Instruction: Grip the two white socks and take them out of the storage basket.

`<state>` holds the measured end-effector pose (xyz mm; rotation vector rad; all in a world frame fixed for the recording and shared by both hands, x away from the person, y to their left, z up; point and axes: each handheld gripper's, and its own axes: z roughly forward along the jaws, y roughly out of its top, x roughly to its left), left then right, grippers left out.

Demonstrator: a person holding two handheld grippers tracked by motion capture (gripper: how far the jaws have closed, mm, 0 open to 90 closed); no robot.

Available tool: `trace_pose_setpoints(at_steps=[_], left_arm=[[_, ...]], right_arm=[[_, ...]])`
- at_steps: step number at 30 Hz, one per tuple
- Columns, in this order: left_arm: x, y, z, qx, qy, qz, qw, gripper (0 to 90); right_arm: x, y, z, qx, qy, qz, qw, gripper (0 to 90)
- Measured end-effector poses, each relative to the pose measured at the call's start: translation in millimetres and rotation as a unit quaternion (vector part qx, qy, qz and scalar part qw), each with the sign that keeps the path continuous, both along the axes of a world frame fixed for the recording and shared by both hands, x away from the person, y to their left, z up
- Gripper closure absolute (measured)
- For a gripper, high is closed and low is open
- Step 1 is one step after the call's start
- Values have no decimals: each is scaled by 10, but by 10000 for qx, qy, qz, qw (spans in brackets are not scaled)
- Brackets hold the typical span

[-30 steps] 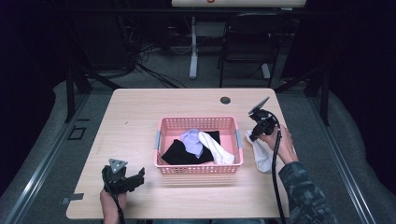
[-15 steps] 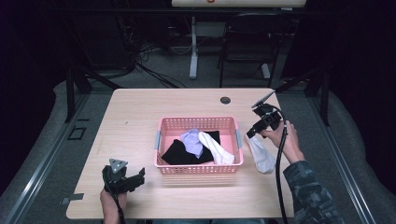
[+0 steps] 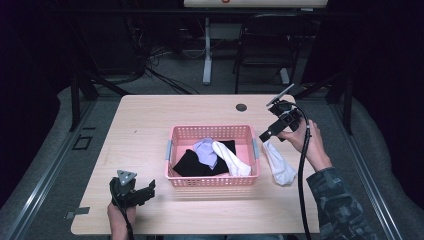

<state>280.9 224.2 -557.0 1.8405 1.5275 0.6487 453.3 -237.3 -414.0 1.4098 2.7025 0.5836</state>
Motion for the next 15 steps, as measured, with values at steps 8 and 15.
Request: trace_pose_setpoints(at_steps=[8, 15], left_arm=[[-2, 0, -1, 1, -34, 4, 10000, 154], [-1, -1, -2, -8, -32, 3, 10000, 154]], right_arm=[[-33, 252, 154, -213, 35, 363, 9991, 39], [-34, 444, 173, -193, -43, 647, 9977, 51]])
